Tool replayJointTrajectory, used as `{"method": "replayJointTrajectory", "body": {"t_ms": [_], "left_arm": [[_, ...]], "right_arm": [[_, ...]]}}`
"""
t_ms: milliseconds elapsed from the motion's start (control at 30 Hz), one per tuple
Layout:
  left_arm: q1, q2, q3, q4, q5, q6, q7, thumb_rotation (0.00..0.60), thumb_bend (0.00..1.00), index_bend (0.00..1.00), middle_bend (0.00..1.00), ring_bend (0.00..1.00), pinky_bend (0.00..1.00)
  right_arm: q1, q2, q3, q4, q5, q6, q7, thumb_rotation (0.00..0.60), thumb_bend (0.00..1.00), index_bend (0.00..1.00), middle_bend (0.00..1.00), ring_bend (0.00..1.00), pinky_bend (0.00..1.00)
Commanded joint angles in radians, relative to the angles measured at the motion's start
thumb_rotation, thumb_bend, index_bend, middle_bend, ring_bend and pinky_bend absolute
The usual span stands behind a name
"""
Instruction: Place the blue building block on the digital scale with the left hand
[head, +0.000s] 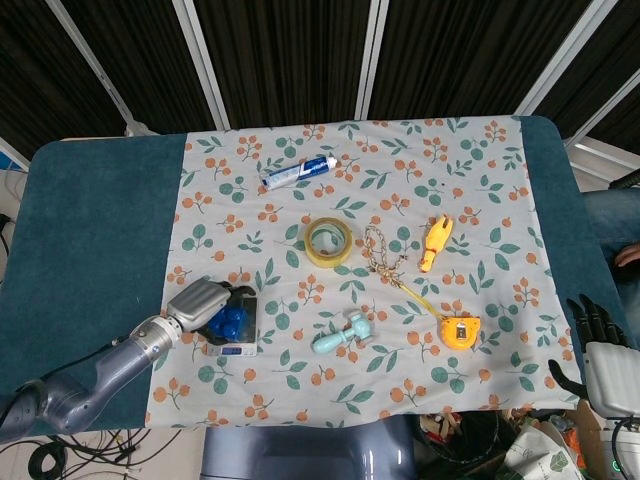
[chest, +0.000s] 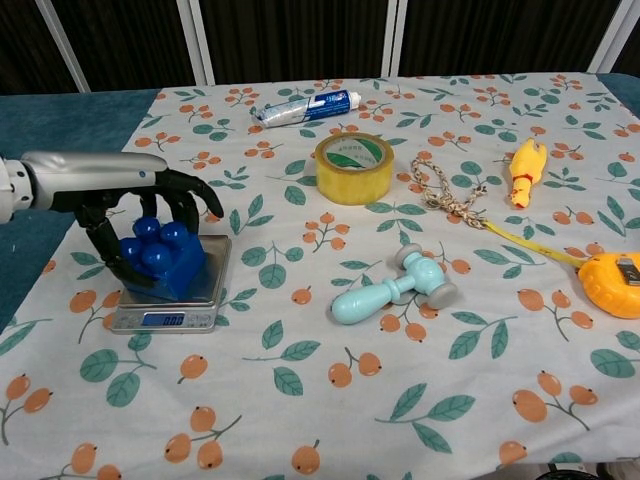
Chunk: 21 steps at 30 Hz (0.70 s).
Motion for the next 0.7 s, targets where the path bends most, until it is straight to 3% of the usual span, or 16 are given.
{"method": "replayJointTrajectory", "body": {"t_ms": [33,267,433,533,700], "left_arm": [[-0.002,0.003,0.004,-0.009,-0.022,-0.005,0.041,0.6,0.02,0.1,0.24,0.17,0.42],[0.003,0.021,-0.008,-0.034,-0.065,0.013,0.088,0.6,0.0,0.06,0.13,0.03,0.27],[0.032,0.055,-0.058,-0.08,-0.06,0.094,0.014,0.6,0.0,0.05,0.12,0.02,0.22],[0.052,0.098,-0.071,-0.119,-0.003,0.132,-0.075,0.6,0.0,0.05,0.12,0.02,0.22],[0.098,0.213,-0.035,-0.163,0.164,0.211,-0.206,0.6,0.0,0.05,0.12,0.02,0.21]], "right_arm": [[0.0,0.0,0.0,0.0,0.001,0.0,0.0,0.6,0.22,0.0,0.0,0.06,0.18],[0.0,0.0,0.0,0.0,0.0,0.0,0.0,0.6,0.22,0.0,0.0,0.06,0.18],[0.0,0.0,0.0,0.0,0.002,-0.002,-0.001,0.6,0.22,0.0,0.0,0.06,0.18],[0.001,-0.001,0.0,0.001,0.003,-0.003,-0.003,0.6,0.22,0.0,0.0,0.06,0.18],[0.001,-0.002,0.0,0.001,0.002,-0.002,-0.006,0.6,0.22,0.0,0.0,0.06,0.18]]}}
